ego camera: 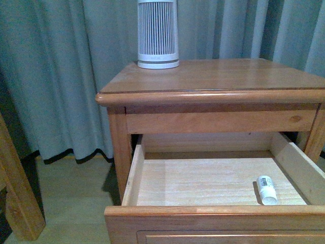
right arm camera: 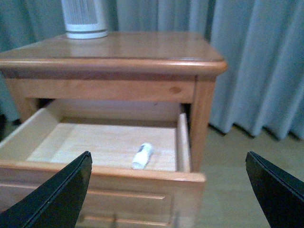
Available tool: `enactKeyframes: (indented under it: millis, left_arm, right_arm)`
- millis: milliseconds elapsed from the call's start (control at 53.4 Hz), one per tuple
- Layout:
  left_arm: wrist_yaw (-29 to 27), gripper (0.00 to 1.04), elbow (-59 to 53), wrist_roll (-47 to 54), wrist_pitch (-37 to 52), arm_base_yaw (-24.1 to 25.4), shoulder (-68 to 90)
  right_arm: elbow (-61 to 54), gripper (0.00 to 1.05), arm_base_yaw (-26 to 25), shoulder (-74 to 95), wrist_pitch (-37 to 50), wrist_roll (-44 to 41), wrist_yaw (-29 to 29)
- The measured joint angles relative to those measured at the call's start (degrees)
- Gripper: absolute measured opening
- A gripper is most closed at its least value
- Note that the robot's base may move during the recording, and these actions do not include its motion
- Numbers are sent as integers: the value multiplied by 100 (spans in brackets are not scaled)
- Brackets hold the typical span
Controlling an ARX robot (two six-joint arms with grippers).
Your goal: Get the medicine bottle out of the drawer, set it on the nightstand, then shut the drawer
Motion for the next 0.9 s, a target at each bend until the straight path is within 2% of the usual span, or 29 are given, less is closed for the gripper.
enactKeyframes:
  millis: [19,56,131,206,412,618,898]
  left_arm:
    - [-4,4,0,-2,0,0,0]
    - [7,4,0,0,0,2,0]
    - [2,4,0,0,0,0,0]
    - [4,4,0,2,0,0,0]
    - [4,5,0,-4,0,0,0]
    - [4,39,0,0,0,0,0]
    - [4,83,0,2,0,0,0]
  right_arm:
    - [168,98,-173,293,-249,251,-297]
    - [457,98,-461,981,-177,820,-761]
    - [1362,98,-750,2516,568,1209,-918]
    - [2371,98,-697,3910,1169,1075,-898]
    - [4245,98,-136,6677,1215,437,-551]
    - [5327,98,415,8760,1016,203,98]
    - [5884,98,1080,10699,1010,142,763]
